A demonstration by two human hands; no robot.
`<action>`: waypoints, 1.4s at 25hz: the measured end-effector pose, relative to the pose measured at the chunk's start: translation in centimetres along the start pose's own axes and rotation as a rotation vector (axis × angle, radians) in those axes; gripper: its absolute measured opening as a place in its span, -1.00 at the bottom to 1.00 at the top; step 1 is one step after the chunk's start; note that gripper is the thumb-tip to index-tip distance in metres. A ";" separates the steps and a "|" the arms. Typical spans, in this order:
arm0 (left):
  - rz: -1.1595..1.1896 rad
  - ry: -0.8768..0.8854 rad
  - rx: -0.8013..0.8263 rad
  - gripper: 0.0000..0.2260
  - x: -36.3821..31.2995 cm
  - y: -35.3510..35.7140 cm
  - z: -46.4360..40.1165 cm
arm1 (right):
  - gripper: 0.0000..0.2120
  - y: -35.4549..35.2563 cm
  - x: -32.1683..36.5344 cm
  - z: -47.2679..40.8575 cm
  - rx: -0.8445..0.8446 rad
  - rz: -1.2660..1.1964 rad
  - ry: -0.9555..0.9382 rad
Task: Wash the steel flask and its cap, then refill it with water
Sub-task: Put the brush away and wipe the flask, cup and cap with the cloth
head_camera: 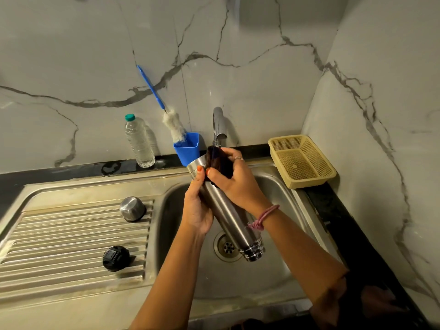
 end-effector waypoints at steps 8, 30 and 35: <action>-0.094 0.050 0.012 -0.49 -0.9 -0.9 -0.2 | -0.53 0.8 -0.8 0.1 0.027 -0.054 -0.012; -0.185 0.050 0.029 -0.31 -0.8 -0.7 -1.2 | -0.51 0.4 -1.8 0.4 -0.015 -0.099 0.069; -0.226 0.038 0.029 -0.30 -0.4 -1.0 -1.5 | -0.85 -0.1 1.0 -2.0 0.034 -0.198 0.022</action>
Point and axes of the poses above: each hand's wrist, its own z-axis away from the middle knuckle, its own y-axis out of the palm, x = y × z, the point moved 8 cm from there along -z, towards the middle knuckle, and after that the axes turned 2 degrees about -x, right-handed, at the moved point
